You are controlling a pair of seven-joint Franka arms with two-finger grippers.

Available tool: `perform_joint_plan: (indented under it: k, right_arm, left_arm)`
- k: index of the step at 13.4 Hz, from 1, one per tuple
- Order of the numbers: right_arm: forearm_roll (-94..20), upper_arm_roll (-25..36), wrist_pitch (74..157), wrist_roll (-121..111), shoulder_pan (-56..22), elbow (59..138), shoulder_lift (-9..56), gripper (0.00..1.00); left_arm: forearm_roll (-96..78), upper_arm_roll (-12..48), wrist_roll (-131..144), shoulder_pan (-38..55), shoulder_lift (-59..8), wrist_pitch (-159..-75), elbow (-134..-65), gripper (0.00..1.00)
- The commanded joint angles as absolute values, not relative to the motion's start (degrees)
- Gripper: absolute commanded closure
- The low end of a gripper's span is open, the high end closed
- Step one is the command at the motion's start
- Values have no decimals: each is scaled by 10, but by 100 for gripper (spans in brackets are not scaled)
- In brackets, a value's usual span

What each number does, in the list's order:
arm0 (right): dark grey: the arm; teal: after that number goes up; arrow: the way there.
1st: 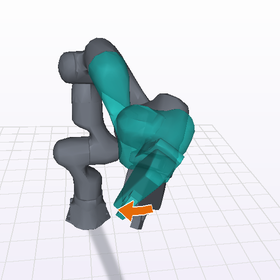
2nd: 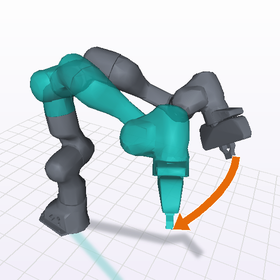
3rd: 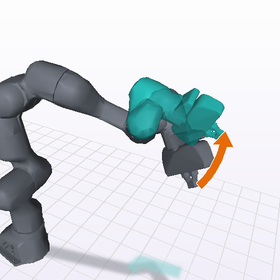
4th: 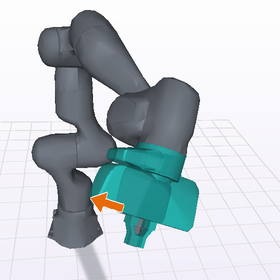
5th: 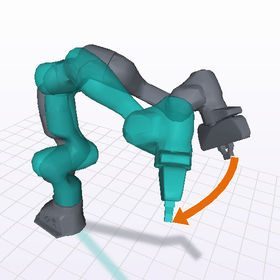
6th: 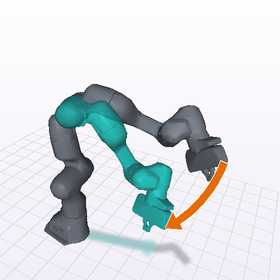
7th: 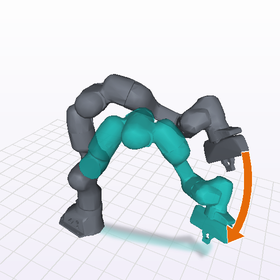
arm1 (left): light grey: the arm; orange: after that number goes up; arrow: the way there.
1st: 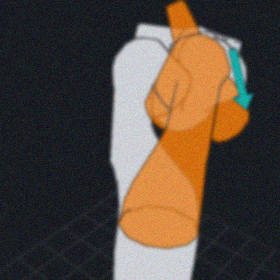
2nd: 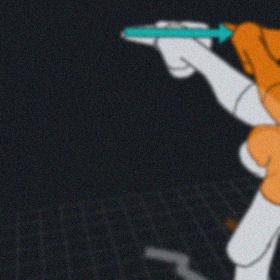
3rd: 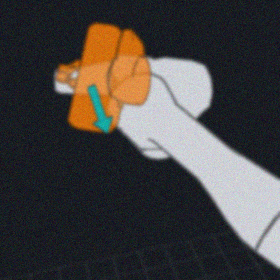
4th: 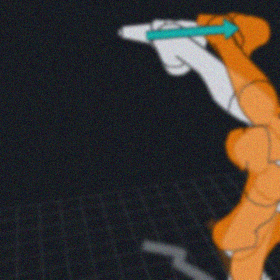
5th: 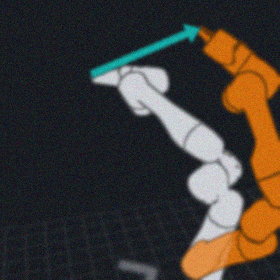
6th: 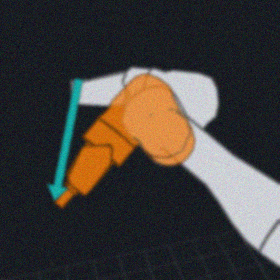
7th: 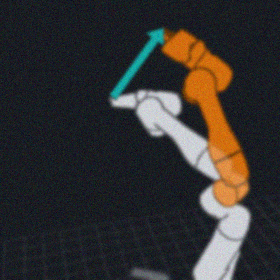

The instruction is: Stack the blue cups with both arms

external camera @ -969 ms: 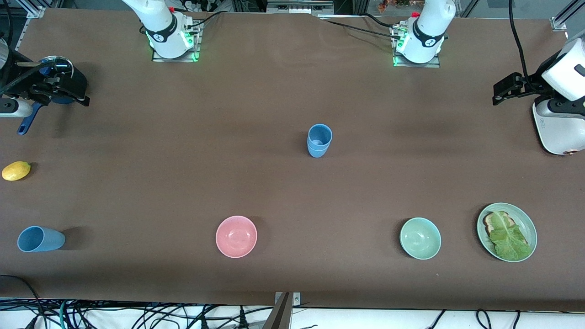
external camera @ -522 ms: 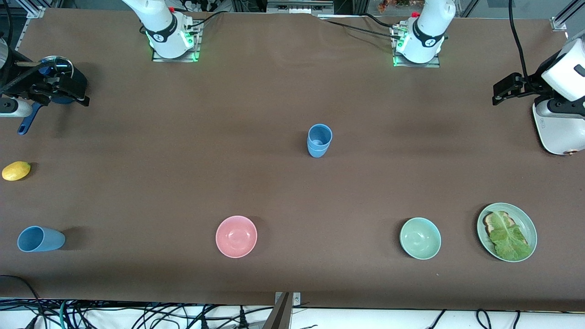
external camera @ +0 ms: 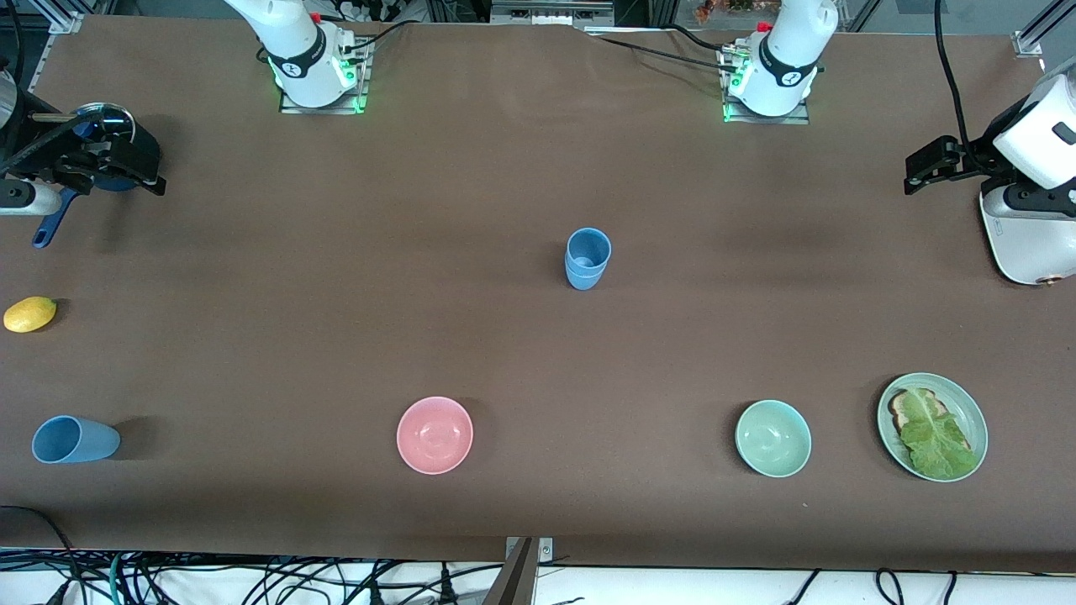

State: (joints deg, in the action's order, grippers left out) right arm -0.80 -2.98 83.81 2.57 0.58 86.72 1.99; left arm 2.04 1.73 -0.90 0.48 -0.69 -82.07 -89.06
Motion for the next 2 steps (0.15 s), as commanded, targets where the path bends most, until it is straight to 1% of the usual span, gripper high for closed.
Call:
perform_joint_plan:
  k: [1, 2]
  right_arm:
    - [-2, -37, 837, 21, 11, 866, 15, 0]
    - [-2, -37, 837, 21, 11, 866, 15, 0]
  left_arm:
    - [4, 16, -6, 3, -3, -824, -896, 0]
    - [4, 16, -7, 3, -3, -824, -896, 0]
